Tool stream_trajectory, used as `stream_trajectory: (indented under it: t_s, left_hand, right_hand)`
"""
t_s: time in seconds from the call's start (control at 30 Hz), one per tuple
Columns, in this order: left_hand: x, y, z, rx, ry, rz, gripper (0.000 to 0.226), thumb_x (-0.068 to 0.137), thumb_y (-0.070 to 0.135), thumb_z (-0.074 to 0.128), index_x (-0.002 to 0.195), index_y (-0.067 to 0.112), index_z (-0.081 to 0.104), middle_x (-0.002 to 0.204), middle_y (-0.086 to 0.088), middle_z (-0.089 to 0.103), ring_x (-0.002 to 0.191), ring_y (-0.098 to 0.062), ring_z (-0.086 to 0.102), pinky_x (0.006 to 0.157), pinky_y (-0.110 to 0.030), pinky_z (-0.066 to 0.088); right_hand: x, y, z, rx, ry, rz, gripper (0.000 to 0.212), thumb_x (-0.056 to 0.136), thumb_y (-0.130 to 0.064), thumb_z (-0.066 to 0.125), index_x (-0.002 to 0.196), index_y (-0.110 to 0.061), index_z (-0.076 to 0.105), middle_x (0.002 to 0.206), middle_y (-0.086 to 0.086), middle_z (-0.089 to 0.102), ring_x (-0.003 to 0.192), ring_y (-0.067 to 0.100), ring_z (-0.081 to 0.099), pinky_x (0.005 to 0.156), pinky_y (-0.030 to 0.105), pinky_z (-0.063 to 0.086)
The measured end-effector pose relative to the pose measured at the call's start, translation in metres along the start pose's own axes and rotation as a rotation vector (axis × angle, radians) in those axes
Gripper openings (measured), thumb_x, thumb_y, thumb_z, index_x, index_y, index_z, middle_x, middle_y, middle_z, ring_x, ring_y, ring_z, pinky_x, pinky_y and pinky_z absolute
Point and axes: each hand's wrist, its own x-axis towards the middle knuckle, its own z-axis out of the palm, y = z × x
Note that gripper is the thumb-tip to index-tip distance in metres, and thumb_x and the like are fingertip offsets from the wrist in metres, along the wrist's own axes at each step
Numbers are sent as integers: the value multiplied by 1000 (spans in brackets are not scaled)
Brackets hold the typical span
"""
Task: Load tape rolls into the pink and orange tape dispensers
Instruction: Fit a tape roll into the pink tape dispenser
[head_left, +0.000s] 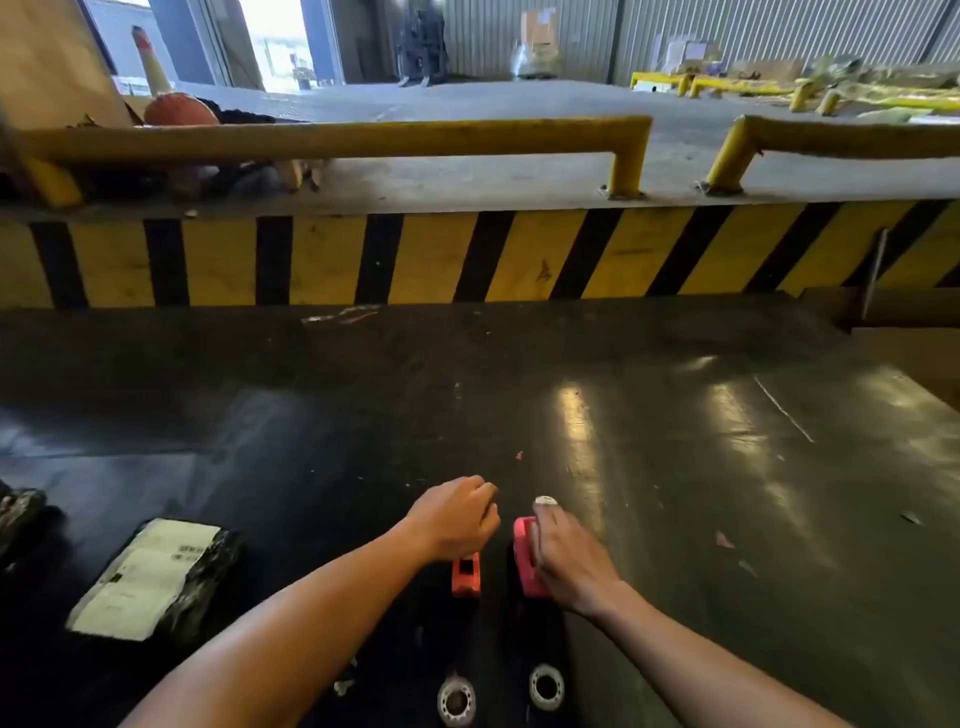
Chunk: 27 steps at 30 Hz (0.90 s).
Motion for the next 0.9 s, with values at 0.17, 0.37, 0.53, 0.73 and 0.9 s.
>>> stream_trajectory:
  t_s: [0.17, 0.37, 0.53, 0.73, 0.9]
  left_hand:
    - [5, 5, 25, 88, -111, 65, 53, 104, 31, 31, 152, 9, 38, 156, -10, 44, 143, -24, 42, 117, -41, 37]
    - [24, 6, 51, 133, -168, 146, 59, 106, 32, 28, 159, 8, 17, 167, -12, 22, 155, -24, 18, 126, -37, 17]
    - [38, 13, 59, 110, -250, 145, 61, 103, 33, 34, 159, 10, 20, 166, -12, 26, 153, -26, 23, 125, -39, 23]
    - [40, 15, 62, 107, -273, 153, 65, 97, 33, 47, 157, 17, 28, 155, -12, 39, 135, -32, 48, 110, -47, 43]
    - [34, 12, 66, 101, -324, 152, 69, 96, 34, 55, 158, 24, 25, 150, -13, 36, 130, -29, 48, 112, -44, 41]
  right_hand:
    - [-20, 10, 28, 35, -92, 128, 46, 103, -32, 29, 144, -13, 37, 140, 10, 51, 124, 29, 51, 101, 39, 42]
    - [-26, 13, 47, 124, -61, 234, 49, 101, -45, 33, 141, -17, 42, 134, 8, 55, 121, 28, 54, 95, 41, 47]
    - [-26, 19, 58, 94, 5, 265, 45, 97, -52, 40, 129, -22, 49, 123, 3, 59, 111, 26, 57, 87, 40, 48]
    - [-34, 41, 61, 40, -8, 261, 47, 97, -47, 44, 138, -24, 47, 130, 2, 56, 117, 26, 54, 93, 39, 45]
    - [-36, 59, 58, 50, -43, 212, 41, 96, -45, 46, 133, -29, 54, 126, -2, 60, 117, 22, 54, 95, 37, 43]
